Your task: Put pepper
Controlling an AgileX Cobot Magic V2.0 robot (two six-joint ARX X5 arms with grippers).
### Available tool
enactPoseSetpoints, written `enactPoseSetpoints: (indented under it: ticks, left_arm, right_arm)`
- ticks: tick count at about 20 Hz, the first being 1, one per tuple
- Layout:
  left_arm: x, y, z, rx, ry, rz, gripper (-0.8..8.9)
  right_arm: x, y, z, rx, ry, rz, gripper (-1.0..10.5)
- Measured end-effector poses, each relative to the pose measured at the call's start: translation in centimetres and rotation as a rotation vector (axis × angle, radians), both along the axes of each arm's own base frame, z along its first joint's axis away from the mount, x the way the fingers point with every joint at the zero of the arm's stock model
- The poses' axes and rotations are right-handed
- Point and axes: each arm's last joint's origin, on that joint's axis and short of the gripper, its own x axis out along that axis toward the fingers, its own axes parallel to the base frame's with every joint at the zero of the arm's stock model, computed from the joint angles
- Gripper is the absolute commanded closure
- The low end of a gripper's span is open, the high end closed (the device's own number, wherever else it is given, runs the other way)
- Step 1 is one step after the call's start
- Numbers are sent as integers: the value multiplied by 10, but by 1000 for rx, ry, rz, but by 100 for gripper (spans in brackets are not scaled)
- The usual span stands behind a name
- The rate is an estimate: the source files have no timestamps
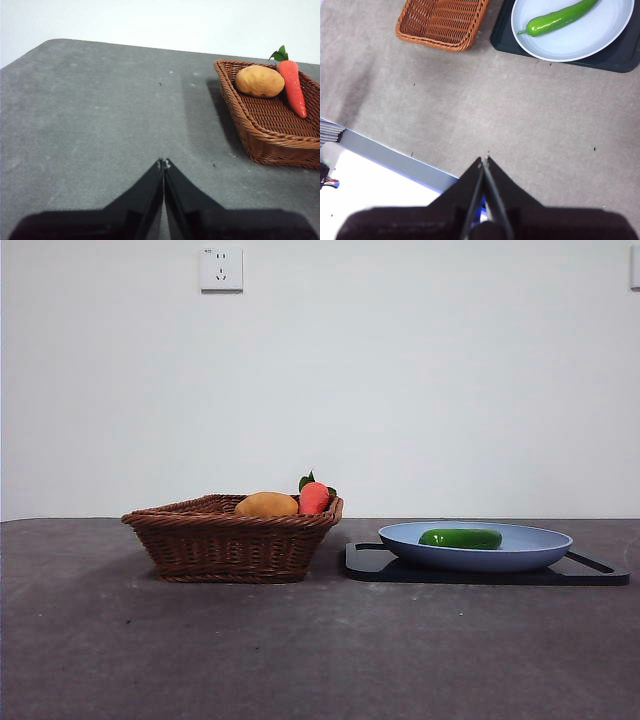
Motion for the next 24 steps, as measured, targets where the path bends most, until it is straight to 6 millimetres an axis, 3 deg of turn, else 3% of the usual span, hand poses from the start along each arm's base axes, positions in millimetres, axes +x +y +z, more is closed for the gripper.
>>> enactPoseSetpoints:
  ticks: [9, 11, 14, 16, 18, 20, 24]
  left_arm:
    - [0, 0, 0, 0, 0, -1, 805]
    - [0, 0, 0, -1, 0, -1, 805]
    - [0, 0, 0, 0, 0, -2, 805]
    - [0, 0, 0, 0, 0, -2, 805]
    - [0, 0, 0, 0, 0, -2, 805]
    - [0, 0, 0, 0, 0, -2, 805]
    - [0, 0, 0, 0, 0, -2, 805]
  right_arm:
    - [0, -1, 0, -19, -23, 19, 936]
    - [1, -3, 7, -21, -168, 14, 936]
    - [-13, -8, 11, 15, -486, -19, 936]
    - [-21, -10, -1, 39, -658, -44, 936]
    - [-19, -12, -29, 29, -785, -99, 936]
    - [-16, -14, -65, 1, -843, -186, 936]
    - [-13, -17, -110, 4, -881, -284, 936]
